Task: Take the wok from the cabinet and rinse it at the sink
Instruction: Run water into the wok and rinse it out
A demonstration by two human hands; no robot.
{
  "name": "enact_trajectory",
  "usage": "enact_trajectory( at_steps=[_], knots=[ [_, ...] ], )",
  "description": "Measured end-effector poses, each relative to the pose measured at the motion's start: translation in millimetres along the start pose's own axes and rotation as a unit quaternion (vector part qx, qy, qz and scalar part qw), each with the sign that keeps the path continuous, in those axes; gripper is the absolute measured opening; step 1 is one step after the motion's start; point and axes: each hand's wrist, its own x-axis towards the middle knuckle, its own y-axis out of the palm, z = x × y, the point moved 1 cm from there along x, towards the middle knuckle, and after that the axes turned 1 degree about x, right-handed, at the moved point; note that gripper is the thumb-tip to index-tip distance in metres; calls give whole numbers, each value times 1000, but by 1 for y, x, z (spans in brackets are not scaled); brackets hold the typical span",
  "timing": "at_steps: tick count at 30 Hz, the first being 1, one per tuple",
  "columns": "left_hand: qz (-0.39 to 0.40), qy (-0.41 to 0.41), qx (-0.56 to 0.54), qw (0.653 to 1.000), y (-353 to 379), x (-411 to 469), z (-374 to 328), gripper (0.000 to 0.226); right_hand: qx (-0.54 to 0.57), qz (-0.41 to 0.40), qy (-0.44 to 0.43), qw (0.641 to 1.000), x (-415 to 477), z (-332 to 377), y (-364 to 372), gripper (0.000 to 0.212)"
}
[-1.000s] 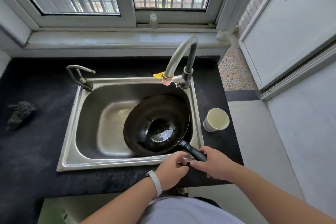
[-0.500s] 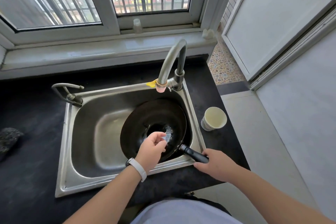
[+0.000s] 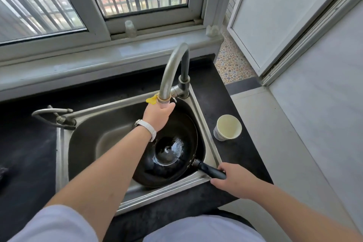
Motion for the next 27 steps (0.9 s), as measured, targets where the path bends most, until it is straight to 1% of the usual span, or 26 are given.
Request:
enact_trajectory(
  at_steps=[1, 3, 4, 5, 6, 8, 9, 12, 15, 18, 22, 25, 27],
  knots=[
    [11, 27, 32, 999, -2, 5, -3, 34, 1, 1, 1, 1000, 0, 0, -1, 28],
    [39, 66, 79, 994, -4, 15, -8, 30, 2, 0, 0, 1000, -2, 2, -2, 25],
    [54, 76, 104, 990, -5, 21, -7, 25, 1, -1, -1, 1000, -2, 3, -3, 24],
    [64, 69, 135, 986, -5, 26, -6, 23, -2, 0, -1, 1000, -3, 3, -4, 23],
    [67, 63, 162, 983, -5, 32, -3, 30, -6, 1, -2, 1000, -3, 4, -4, 23],
    [64, 52, 192, 978, -3, 41, 2, 50, -14, 7, -4, 1000, -4, 6, -5, 24],
    [65, 54, 196, 977, -2, 41, 1, 51, -19, 11, -5, 1000, -4, 7, -5, 24],
    [64, 50, 206, 975, -1, 45, 0, 42, -54, 17, -14, 998, -3, 9, -8, 27],
    [69, 35, 208, 975, -3, 46, 2, 44, -93, 26, -18, 995, 0, 12, -8, 25],
    [86, 33, 194, 977, -7, 46, 3, 34, -141, 18, -21, 990, 5, 18, -5, 23],
    [143, 61, 220, 963, -15, 51, 5, 21, -147, 17, -12, 989, 8, 24, -2, 19],
    [146, 75, 231, 959, -18, 52, 5, 20, -150, 33, 7, 988, 9, 26, 0, 16],
    [160, 70, 211, 962, -19, 48, 2, 18, -159, 49, 24, 986, 11, 29, 0, 15]
  ],
)
